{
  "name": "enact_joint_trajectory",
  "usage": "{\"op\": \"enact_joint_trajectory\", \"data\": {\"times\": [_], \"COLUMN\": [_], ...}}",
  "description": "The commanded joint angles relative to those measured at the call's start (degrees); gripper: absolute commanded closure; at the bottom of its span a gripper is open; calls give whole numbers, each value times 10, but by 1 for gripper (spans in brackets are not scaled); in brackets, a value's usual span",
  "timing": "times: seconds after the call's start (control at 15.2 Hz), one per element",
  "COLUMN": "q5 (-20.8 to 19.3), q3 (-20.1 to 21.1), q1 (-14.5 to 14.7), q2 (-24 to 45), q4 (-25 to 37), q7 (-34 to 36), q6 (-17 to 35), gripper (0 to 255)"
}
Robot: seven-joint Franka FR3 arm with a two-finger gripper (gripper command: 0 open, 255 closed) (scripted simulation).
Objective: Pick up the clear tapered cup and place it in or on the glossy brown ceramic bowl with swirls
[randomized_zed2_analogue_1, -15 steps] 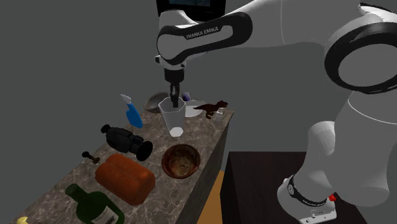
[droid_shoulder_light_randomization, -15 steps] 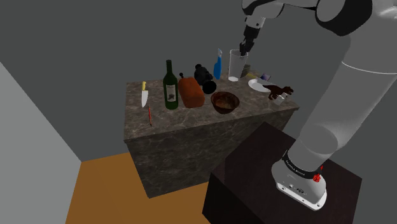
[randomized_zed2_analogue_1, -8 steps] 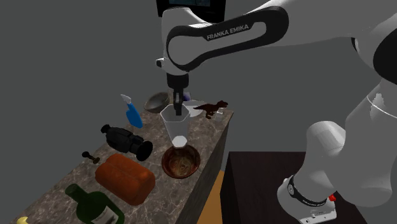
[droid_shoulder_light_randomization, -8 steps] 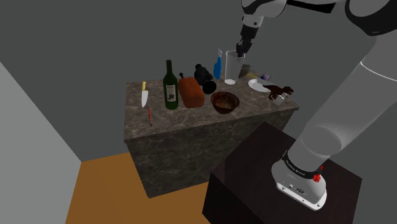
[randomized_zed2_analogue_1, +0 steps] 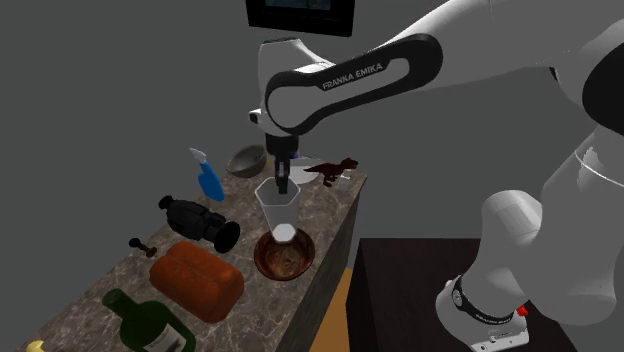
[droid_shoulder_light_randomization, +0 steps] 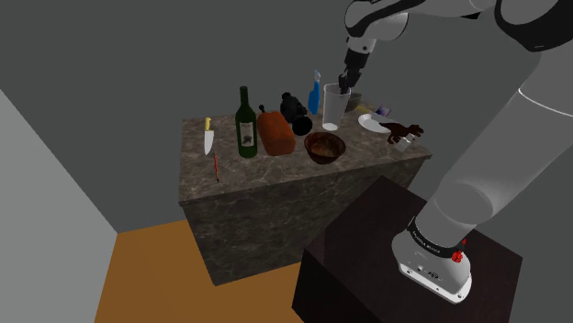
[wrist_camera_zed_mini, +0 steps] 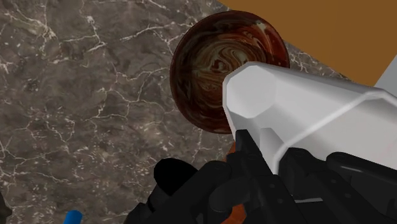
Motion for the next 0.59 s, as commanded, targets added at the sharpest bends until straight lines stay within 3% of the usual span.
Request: {"op": "enact_joint_trajectory", "data": {"times": [0.0,0.53], "q5": [3,19], "q3": [-1,-1], "q1": [0,0], "q2": [6,31], "q4": [-10,-45], "q7": [-4,-20], "q6": [15,74], "gripper": [255,255]}}
